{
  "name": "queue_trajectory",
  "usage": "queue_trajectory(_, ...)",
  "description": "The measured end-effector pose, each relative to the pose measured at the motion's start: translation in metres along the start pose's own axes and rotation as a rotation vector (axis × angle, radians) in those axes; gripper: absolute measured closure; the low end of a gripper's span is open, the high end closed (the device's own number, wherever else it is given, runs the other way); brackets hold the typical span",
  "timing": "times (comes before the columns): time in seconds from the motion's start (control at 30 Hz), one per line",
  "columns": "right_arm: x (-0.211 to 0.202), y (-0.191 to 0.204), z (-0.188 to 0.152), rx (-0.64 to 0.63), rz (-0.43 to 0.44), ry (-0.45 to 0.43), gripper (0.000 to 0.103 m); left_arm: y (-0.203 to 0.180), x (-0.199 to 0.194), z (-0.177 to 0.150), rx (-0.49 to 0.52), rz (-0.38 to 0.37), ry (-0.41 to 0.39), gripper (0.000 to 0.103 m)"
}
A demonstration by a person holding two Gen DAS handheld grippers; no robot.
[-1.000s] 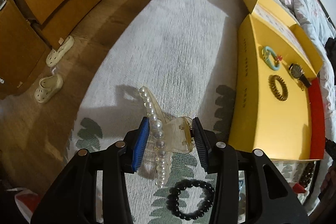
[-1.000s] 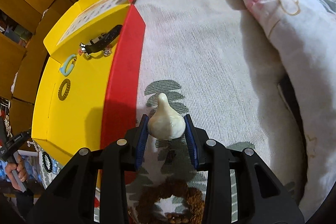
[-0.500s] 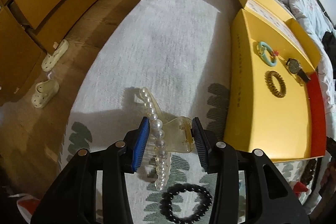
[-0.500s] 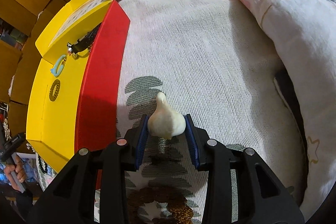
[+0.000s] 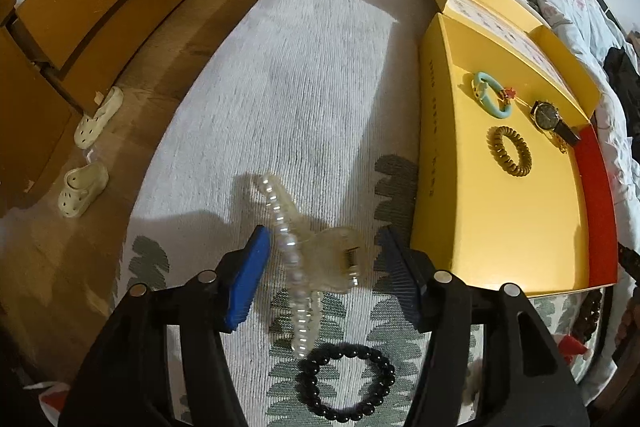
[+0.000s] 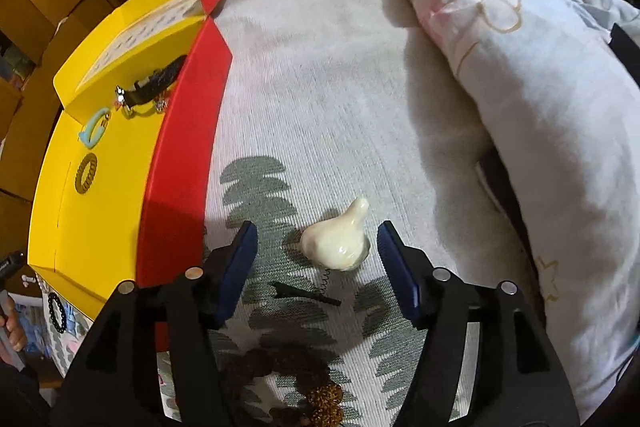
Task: Organize jewelry
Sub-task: 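Lower both held items onto the bed and open both tools, then move both open tools back into the box toward the watch and coil hair tie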
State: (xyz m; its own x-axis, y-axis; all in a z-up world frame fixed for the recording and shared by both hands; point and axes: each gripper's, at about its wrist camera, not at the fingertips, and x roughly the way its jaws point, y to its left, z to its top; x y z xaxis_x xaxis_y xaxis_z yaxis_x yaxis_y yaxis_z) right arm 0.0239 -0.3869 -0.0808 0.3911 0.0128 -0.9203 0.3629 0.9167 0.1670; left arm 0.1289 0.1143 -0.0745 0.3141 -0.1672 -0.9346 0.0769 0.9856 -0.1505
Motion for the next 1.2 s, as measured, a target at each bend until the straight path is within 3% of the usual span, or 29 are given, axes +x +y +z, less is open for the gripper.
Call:
queue_trajectory(0.23, -0.015, 0.011, 0.008, 0.006, 0.003, -0.060, 0.035, -0.002, -0.012, 0.006, -0.027, 0.006, -0.049, 0.038)
queue_trajectory(0.43, -0.032, 0.033, 0.014, -0.006, 0.059, -0.124, 0.035, -0.016, -0.030, 0.013, -0.027, -0.015, -0.123, 0.033)
queue_trajectory(0.8, -0.064, 0.099, 0.011, -0.184, 0.200, -0.289, 0.035, -0.075, -0.036, 0.019, 0.048, -0.095, -0.179, 0.025)
queue_trajectory(1.2, -0.037, 0.177, 0.007, -0.427, 0.096, -0.214, 0.029, -0.123, -0.013, 0.023, 0.098, -0.101, -0.133, 0.023)
